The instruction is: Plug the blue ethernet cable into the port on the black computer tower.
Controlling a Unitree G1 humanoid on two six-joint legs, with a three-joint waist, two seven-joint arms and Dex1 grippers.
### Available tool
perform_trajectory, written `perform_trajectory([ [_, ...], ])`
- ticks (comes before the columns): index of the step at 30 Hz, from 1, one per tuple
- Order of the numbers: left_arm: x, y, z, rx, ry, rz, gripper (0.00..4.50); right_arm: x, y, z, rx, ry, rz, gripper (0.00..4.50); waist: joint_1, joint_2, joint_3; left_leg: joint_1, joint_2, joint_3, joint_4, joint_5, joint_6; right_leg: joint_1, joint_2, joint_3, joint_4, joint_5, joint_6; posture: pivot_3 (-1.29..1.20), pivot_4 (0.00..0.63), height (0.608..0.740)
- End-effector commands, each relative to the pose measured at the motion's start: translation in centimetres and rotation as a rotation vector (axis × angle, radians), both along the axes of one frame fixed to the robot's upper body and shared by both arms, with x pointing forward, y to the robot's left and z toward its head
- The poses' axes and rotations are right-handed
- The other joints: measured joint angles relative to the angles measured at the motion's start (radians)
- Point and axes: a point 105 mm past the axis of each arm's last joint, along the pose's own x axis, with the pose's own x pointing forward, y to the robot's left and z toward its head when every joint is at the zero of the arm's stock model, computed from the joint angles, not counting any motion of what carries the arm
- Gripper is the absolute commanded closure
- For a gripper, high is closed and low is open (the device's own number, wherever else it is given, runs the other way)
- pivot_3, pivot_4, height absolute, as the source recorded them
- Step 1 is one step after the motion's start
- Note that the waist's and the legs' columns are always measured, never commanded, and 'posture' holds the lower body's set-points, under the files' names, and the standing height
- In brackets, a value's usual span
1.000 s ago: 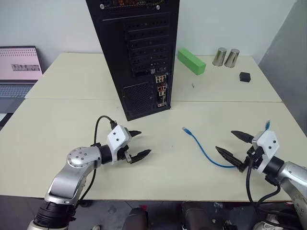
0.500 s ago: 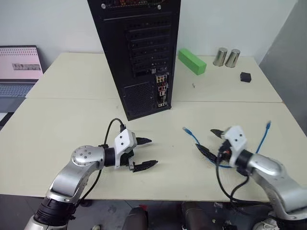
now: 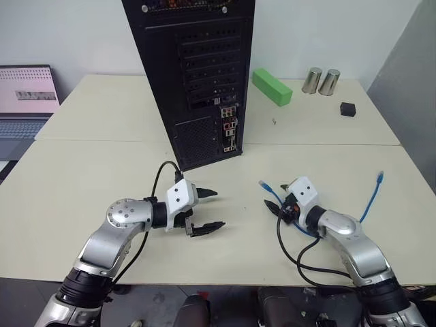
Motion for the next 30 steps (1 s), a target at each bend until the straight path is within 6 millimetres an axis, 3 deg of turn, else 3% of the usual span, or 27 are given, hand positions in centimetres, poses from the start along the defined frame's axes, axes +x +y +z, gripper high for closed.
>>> perform_trajectory([
  [1, 0.3, -0.3, 0.6, -0.002, -0.047, -0.012, 0.00, 0.7, -0.2, 0.2, -0.024, -0.028, -0.028, 1.98, 0.000, 0.000, 0.000, 0.000, 0.000, 0.000, 0.000, 0.000, 0.000, 0.000, 0.000, 0.000, 0.000, 0.000, 0.000, 0.00, 0.150, 0.740],
  [7, 1.4, -0.3, 0.7, 0.013, -0.082, -0.009, 0.00, 0.9, 0.0, 0.4, -0.040, -0.030, -0.020, 3.47, 0.001, 0.000, 0.000, 0.000, 0.000, 0.000, 0.000, 0.000, 0.000, 0.000, 0.000, 0.000, 0.000, 0.000, 0.000, 0.00, 0.150, 0.740],
  [11, 2.2, -0.6, 0.7, 0.030, -0.112, -0.018, 0.00, -0.3, 1.3, 1.6, -0.053, -0.056, 0.093, 4.37, 0.001, 0.000, 0.000, 0.000, 0.000, 0.000, 0.000, 0.000, 0.000, 0.000, 0.000, 0.000, 0.000, 0.000, 0.000, 0.00, 0.150, 0.740],
  [19, 3.0, -2.1, 0.8, 0.052, -0.144, -0.100, 0.00, -4.5, 4.6, 3.3, -0.134, -0.065, 0.409, 4.43, 0.000, 0.000, 0.000, -0.001, 0.000, -0.001, 0.000, 0.000, 0.000, 0.000, 0.000, -0.001, 0.000, 0.000, 0.000, 0.00, 0.150, 0.740],
  [30, 3.0, -3.3, 0.4, 0.082, -0.137, -0.207, 0.00, -5.3, 6.0, 3.8, -0.149, -0.054, 0.478, 4.45, 0.000, 0.000, 0.000, -0.001, -0.001, -0.001, 0.000, 0.000, 0.000, 0.000, 0.000, -0.002, 0.000, 0.000, 0.000, 0.00, 0.150, 0.740],
])
